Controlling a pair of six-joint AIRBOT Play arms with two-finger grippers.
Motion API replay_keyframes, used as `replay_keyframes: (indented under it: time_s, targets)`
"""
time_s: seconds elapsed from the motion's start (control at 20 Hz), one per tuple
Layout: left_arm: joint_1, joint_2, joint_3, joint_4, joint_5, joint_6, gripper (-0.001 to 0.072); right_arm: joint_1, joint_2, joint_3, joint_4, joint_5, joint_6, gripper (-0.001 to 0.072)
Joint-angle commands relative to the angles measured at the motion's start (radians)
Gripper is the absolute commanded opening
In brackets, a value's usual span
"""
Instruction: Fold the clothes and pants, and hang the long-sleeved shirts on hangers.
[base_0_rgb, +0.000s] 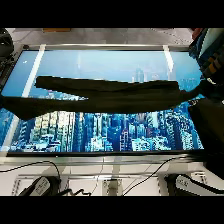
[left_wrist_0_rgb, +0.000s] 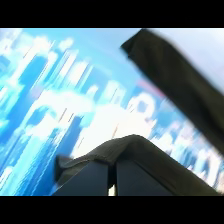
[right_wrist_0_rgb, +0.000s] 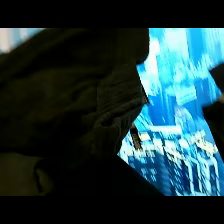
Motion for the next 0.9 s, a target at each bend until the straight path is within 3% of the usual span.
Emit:
replay_keyframes:
  time_s: [0.0,0.2,0.4,0.45,0.6,0.85]
  targets:
    - [0.009,-0.063,0.001,0.196,-0.174,0.000,0.0014,-0.001,0.005,-0.005,-0.156,0.212,0.013,0.0034]
    - [0.009,-0.143,0.001,0.344,-0.320,0.000,0.0014,-0.001,0.068,-0.160,-0.204,0.244,0.008,0.0033]
    - [0.010,-0.179,0.001,0.593,-0.375,0.001,0.0014,-0.001,0.229,-0.394,-0.247,0.221,0.008,0.0034]
    - [0.010,-0.183,0.001,0.648,-0.374,0.019,0.0015,-0.001,0.277,-0.444,-0.260,0.221,0.008,0.0034]
    - [0.010,-0.192,0.001,0.700,-0.375,0.180,0.0015,-0.001,0.393,-0.558,-0.284,0.222,0.018,0.0034]
    - [0.010,-0.196,0.001,0.772,-0.366,0.194,0.0014,-0.001,0.464,-0.628,-0.298,0.286,0.033,0.0034]
